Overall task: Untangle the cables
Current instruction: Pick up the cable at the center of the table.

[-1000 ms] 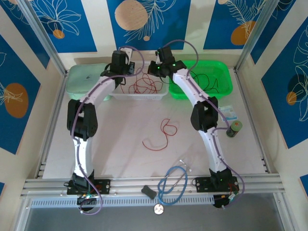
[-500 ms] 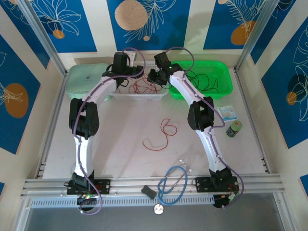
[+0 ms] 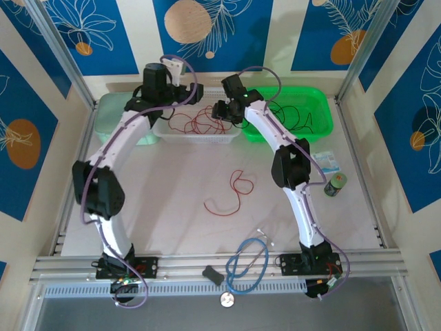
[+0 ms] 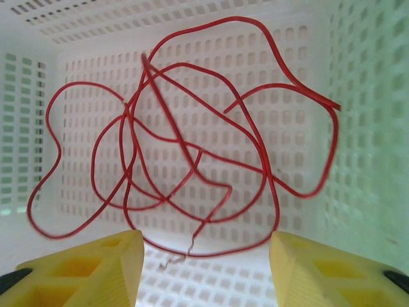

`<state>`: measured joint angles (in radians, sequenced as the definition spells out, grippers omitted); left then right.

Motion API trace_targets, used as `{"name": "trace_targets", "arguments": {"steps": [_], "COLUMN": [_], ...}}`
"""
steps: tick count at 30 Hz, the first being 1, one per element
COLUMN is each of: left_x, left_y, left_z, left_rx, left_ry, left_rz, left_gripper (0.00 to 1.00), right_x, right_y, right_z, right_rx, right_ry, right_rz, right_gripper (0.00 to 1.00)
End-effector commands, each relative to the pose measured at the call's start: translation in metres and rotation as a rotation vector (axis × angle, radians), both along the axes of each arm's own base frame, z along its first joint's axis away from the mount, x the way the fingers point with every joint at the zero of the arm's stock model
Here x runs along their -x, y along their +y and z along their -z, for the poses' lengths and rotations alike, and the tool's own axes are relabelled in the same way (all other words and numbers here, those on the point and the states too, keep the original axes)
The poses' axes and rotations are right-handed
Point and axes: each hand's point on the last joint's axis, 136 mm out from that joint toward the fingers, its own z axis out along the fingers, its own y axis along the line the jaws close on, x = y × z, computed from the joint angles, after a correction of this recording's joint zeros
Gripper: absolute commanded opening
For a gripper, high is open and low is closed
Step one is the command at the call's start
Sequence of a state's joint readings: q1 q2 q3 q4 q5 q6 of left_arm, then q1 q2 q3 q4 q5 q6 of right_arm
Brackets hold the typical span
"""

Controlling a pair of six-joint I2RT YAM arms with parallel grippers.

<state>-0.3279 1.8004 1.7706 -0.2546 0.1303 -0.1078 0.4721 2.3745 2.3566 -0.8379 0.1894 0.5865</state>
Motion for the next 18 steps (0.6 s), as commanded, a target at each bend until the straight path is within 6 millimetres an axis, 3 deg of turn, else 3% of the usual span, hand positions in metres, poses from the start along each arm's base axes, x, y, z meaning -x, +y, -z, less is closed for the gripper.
{"name": "trace_targets", "arguments": {"steps": [1,6,10,14,18], "left_x": [0.039,0.108,0.171,0.223,0.258], "left_y": [0.006,0.02,0.025,0.014,0.0], "left_z": [-0.003,0.033,0.078,0.125,0.166], "left_rx": [0.004,0.014,0.091,0.212,0.18], "left_ry": [0.078,0.313,0.511,0.724,0.909], "left_rz": [0.003,-0.022,-0.048,-0.068,-0.14], "left_gripper": [0.96,0.91,0.83,0.74,0.73], "right_x": [0.027,0.071,0.11,0.14,0.158], "right_y": [-0.001,-0.019,-0.046,-0.068,-0.08], "right_z": [-0.07,-0.092,-0.09,-0.083,-0.079], "right_rx": [0.019,0.019,0.008,0.009,-0.003], "right_ry": [-0.133,-0.197,-0.211,-0.202,-0.203], "right_rz": [-0.03,-0.024,0.005,0.02,0.017], "right_gripper": [0.54,0.52,0.5,0.49,0.49]}}
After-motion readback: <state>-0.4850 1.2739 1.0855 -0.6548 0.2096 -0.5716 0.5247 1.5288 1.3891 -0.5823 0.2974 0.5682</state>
